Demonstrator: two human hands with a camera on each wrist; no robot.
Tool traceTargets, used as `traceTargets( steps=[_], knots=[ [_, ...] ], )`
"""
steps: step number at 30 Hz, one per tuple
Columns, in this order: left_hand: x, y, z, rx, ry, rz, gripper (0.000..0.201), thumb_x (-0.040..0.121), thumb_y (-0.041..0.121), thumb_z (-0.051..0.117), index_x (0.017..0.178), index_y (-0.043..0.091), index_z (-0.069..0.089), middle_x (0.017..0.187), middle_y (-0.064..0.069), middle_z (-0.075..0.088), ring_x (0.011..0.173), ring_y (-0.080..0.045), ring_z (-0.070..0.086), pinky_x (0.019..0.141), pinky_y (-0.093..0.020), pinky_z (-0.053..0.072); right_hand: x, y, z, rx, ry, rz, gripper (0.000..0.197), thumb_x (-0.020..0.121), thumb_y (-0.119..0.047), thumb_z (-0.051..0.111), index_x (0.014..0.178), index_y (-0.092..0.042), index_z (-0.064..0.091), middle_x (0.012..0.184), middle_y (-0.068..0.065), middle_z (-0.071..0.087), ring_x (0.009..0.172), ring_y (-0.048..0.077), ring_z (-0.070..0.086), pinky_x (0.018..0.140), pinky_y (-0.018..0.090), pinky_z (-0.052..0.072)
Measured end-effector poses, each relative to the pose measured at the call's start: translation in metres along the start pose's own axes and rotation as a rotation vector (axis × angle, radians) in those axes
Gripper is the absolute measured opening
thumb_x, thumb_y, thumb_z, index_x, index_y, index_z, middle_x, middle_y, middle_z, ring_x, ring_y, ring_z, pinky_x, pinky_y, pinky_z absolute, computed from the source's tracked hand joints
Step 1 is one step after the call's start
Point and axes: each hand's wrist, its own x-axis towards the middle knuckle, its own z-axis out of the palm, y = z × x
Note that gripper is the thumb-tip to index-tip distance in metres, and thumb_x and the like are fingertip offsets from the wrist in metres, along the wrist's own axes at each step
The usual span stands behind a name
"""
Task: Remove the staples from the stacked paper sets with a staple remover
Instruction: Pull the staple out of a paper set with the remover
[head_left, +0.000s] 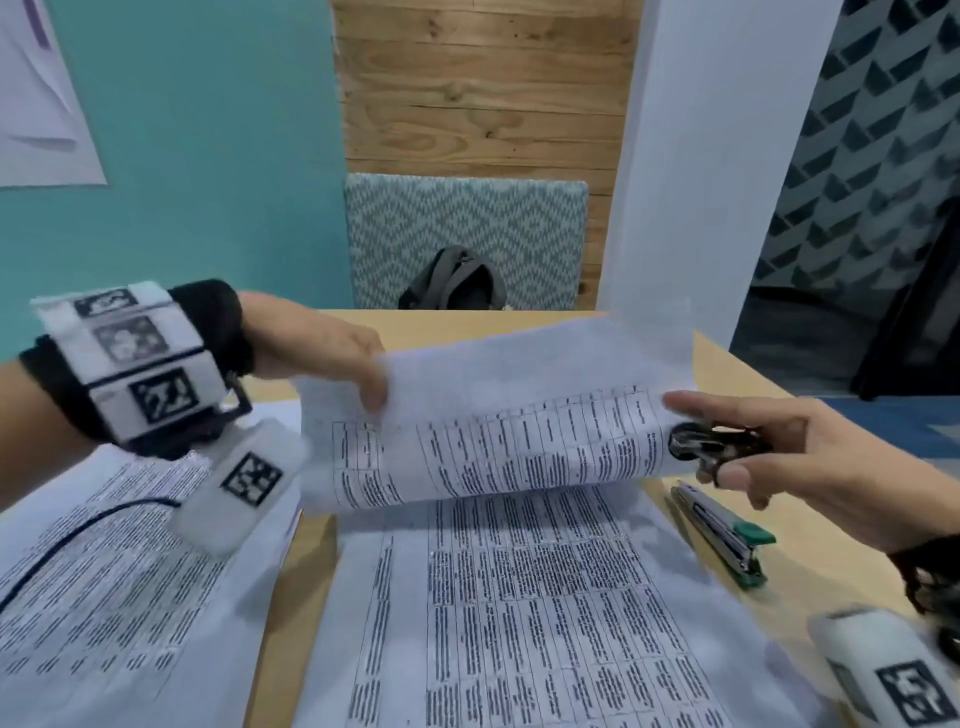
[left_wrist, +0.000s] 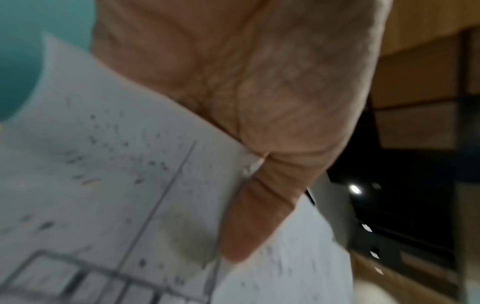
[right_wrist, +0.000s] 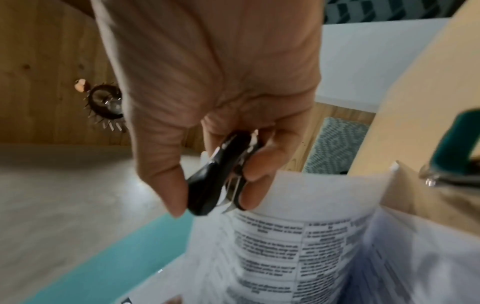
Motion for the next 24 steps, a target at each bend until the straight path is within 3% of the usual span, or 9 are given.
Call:
traceTargets(
  steps=[4,6,8,10,13,15,18,21,24],
  knots=[
    [0.015,0.009,-0.01,0.092,0.034,-0.049,0.037,0.06,0.019,0.065,0.095,0.006,0.065,0.082,-0.006,0.07,0.063,-0.015,0.064,0.055,-0.019,0.049,0.004,0.003,0.003,0.052,0.03,0.068,0.084,0.022,-0.055,0.089,0.102,-0.038,0.071,0.083,-0.003,0.071,0.068,0.007,0.062,0.046,0.016,0.042],
    [0.022,0.015,-0.013,0.096,-0.029,0.01,0.042,0.079,0.004,0.067,0.118,0.01,0.057,0.105,-0.01,0.07,0.086,-0.018,0.068,0.071,-0.021,0.053,0.006,0.007,0.005,0.06,0.034,0.106,0.084,0.022,-0.054,0.089,0.102,-0.036,0.072,0.086,-0.002,0.071,0.07,0.007,0.064,0.045,0.016,0.043],
    [0.024,0.025,-0.011,0.16,0.043,0.047,0.053,0.08,0.013,0.071,0.128,0.02,0.048,0.115,-0.002,0.065,0.103,-0.017,0.062,0.09,-0.026,0.047,0.006,0.011,0.006,0.083,0.04,0.139,0.083,0.021,-0.053,0.09,0.1,-0.036,0.073,0.085,-0.001,0.071,0.07,0.007,0.064,0.045,0.017,0.044],
    [0.027,0.04,-0.003,0.227,0.186,0.121,0.053,0.077,0.034,0.071,0.125,0.026,0.049,0.111,0.008,0.064,0.103,-0.009,0.058,0.094,-0.025,0.042,0.007,0.015,0.007,0.117,0.047,0.155,0.082,0.02,-0.051,0.091,0.098,-0.034,0.074,0.081,0.002,0.07,0.068,0.007,0.063,0.044,0.016,0.045],
    [0.046,0.05,0.016,0.213,0.303,0.213,0.032,0.084,0.033,0.065,0.111,0.016,0.062,0.084,0.009,0.063,0.073,0.0,0.057,0.071,-0.016,0.044,0.008,0.017,0.008,0.126,0.045,0.171,0.082,0.019,-0.051,0.091,0.097,-0.033,0.074,0.082,0.004,0.07,0.067,0.008,0.064,0.044,0.017,0.046],
    [0.058,0.047,0.023,0.169,0.278,0.214,0.021,0.086,0.023,0.065,0.101,0.009,0.067,0.074,0.005,0.062,0.059,0.001,0.052,0.059,-0.013,0.04,0.006,0.014,0.008,0.081,0.054,0.174,0.083,0.019,-0.054,0.09,0.098,-0.033,0.074,0.087,0.006,0.071,0.068,0.009,0.064,0.045,0.017,0.045],
    [0.065,0.037,0.025,0.04,0.214,0.183,0.016,0.085,0.018,0.065,0.096,0.006,0.069,0.09,-0.012,0.07,0.07,-0.014,0.057,0.07,-0.028,0.045,0.002,-0.003,0.0,-0.123,0.162,0.085,0.08,0.019,-0.069,0.082,0.093,-0.038,0.074,0.095,-0.008,0.073,0.068,0.004,0.064,0.048,0.014,0.045],
    [0.068,0.031,0.025,-0.072,0.184,0.212,0.014,0.085,0.015,0.066,0.096,0.007,0.069,0.092,-0.011,0.07,0.069,-0.015,0.06,0.067,-0.025,0.048,0.005,-0.028,-0.007,-0.48,0.291,-0.057,0.071,0.033,-0.079,0.07,0.097,-0.048,0.068,0.091,-0.02,0.071,0.069,-0.005,0.064,0.06,0.009,0.049],
    [0.072,0.027,0.027,-0.241,0.105,0.256,0.017,0.084,0.007,0.064,0.1,0.002,0.067,0.086,-0.007,0.07,0.065,-0.008,0.063,0.06,-0.015,0.05,0.024,-0.044,0.012,-0.699,0.201,-0.194,0.059,0.048,-0.058,0.079,0.102,-0.038,0.065,0.094,-0.019,0.07,0.084,-0.009,0.063,0.08,0.01,0.047]
  ],
)
